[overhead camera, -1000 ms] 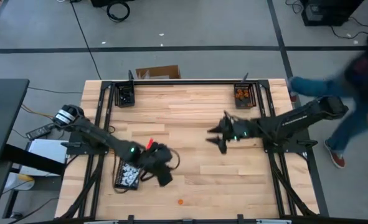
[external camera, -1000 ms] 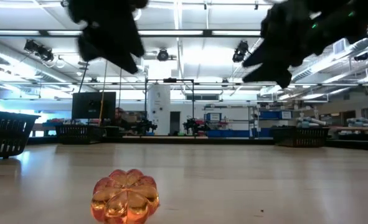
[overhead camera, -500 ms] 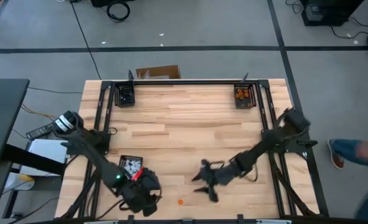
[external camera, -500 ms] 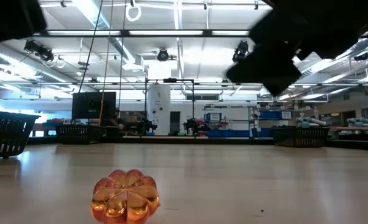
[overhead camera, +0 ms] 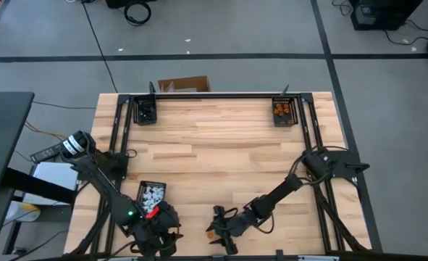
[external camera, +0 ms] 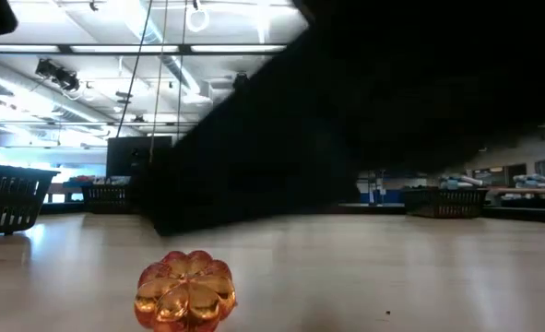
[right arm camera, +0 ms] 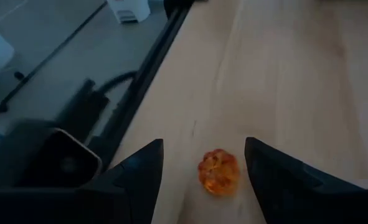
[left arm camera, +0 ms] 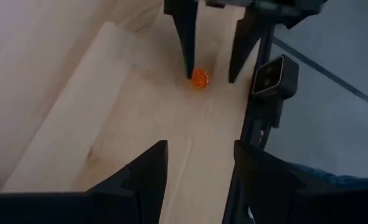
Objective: Sort Halloween decoration
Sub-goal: Put the orange pumpkin toy into the top right black basket
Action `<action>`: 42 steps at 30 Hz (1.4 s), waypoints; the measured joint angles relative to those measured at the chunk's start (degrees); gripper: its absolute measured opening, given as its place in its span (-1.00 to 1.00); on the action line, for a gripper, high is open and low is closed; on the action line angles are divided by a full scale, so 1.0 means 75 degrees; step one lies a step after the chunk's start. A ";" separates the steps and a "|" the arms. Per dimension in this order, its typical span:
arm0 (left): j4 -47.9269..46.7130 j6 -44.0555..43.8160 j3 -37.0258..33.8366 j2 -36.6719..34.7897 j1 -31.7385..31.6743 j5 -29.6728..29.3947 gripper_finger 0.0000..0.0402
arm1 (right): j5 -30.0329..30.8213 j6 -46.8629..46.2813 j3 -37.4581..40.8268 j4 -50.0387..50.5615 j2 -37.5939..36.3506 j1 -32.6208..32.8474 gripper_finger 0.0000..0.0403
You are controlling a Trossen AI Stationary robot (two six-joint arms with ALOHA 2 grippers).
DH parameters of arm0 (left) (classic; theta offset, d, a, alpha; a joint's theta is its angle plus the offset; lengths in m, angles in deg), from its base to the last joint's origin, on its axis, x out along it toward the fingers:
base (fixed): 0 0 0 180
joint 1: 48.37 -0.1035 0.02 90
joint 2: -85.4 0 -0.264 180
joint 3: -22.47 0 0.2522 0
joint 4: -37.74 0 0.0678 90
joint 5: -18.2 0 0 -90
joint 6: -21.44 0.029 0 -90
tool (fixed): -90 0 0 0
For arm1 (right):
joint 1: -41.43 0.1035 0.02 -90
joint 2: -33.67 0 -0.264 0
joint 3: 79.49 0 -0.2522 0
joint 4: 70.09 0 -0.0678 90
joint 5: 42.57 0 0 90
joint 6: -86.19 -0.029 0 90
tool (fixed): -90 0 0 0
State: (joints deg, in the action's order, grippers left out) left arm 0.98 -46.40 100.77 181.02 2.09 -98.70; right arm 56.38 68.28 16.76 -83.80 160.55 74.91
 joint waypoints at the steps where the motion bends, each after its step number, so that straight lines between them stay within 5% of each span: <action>1: -0.0019 -0.0030 0.0000 0.0000 0.0005 0.0001 -0.03 | -0.0011 0.0003 -0.0066 0.0034 0.0137 0.0000 0.14; 10: -0.0299 -0.0168 0.0000 0.0012 0.0037 0.0001 -0.03 | -0.0056 0.0022 -0.0318 -0.0026 0.0652 -0.0003 0.08; 22: -0.0506 -0.0211 0.0000 0.0015 0.0037 0.0010 -0.03 | 0.0003 0.0190 -0.0309 0.0579 0.0570 -0.0009 -0.60; 30: -0.0875 -0.0343 0.0000 0.0017 0.0034 0.0018 -0.03 | 0.0000 0.0300 -0.0246 0.0923 0.0139 -0.0031 -0.59; 42: -0.0997 -0.0146 0.0000 0.0017 -0.0296 0.0016 -0.03 | 0.1072 0.0153 -0.0248 0.4949 -0.2109 -0.0693 -0.62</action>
State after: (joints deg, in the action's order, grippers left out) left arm -6.50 -47.50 100.77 181.15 -0.13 -98.59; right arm 64.42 69.43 14.90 -46.68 144.74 69.71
